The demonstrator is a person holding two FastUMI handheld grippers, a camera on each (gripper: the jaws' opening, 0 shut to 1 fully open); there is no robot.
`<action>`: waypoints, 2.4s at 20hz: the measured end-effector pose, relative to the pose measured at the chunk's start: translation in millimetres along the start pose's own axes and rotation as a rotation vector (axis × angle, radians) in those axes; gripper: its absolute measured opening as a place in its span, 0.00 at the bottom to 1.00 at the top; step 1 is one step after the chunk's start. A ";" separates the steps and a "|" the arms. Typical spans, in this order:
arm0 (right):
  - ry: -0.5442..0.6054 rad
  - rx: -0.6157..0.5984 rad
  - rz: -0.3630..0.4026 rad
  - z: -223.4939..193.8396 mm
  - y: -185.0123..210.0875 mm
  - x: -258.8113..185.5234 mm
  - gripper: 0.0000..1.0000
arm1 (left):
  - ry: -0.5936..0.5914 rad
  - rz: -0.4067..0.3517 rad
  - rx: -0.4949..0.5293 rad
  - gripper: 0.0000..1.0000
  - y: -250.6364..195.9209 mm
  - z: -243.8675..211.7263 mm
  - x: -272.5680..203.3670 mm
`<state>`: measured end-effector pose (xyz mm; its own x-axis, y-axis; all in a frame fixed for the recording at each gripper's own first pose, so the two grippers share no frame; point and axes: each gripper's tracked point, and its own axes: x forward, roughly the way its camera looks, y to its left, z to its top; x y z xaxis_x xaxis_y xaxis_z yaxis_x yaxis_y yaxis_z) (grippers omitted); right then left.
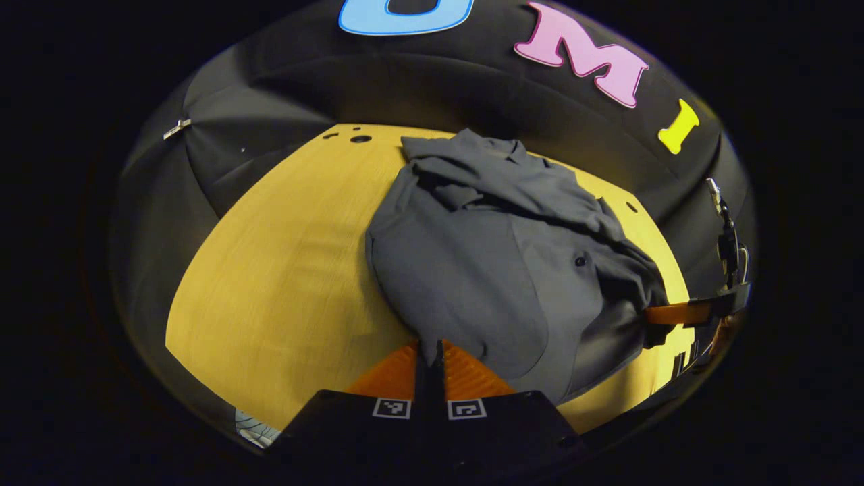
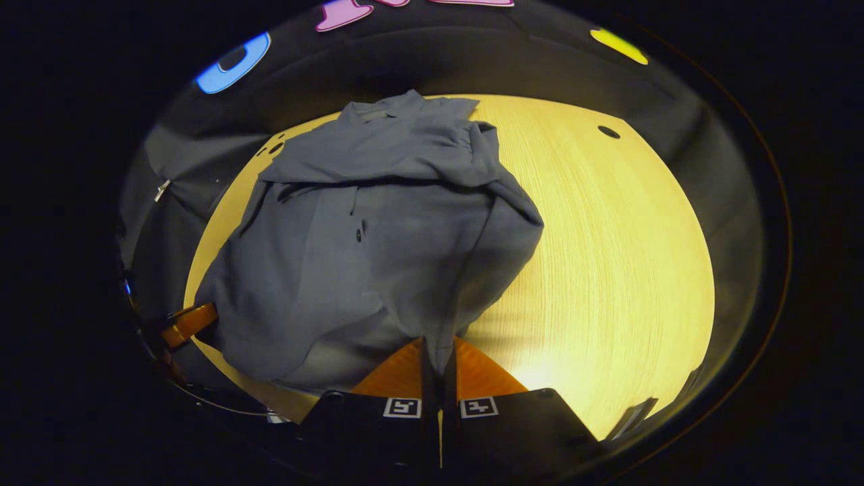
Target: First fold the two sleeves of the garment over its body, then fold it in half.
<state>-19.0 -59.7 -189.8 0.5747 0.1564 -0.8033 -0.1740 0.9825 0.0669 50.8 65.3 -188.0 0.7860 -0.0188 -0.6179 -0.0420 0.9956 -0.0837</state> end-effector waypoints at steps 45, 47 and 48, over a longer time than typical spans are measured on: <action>-0.485 -0.028 0.021 339.3 3.0 103.0 0.06 | -0.372 -0.065 -0.085 0.05 -2.8 331.7 187.4; -0.475 -0.021 0.010 343.8 2.1 116.8 0.06 | -0.374 -0.061 -0.091 0.05 -2.8 333.6 200.4; -0.471 -0.019 0.008 345.1 2.8 123.0 0.06 | -0.374 -0.056 -0.089 0.05 -1.6 332.8 205.4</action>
<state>327.1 -2.7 -84.2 0.8729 0.1975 -0.4462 -0.1923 0.9797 0.0573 417.6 90.4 -54.6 0.9584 -0.0217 -0.2846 -0.0331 0.9819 -0.1864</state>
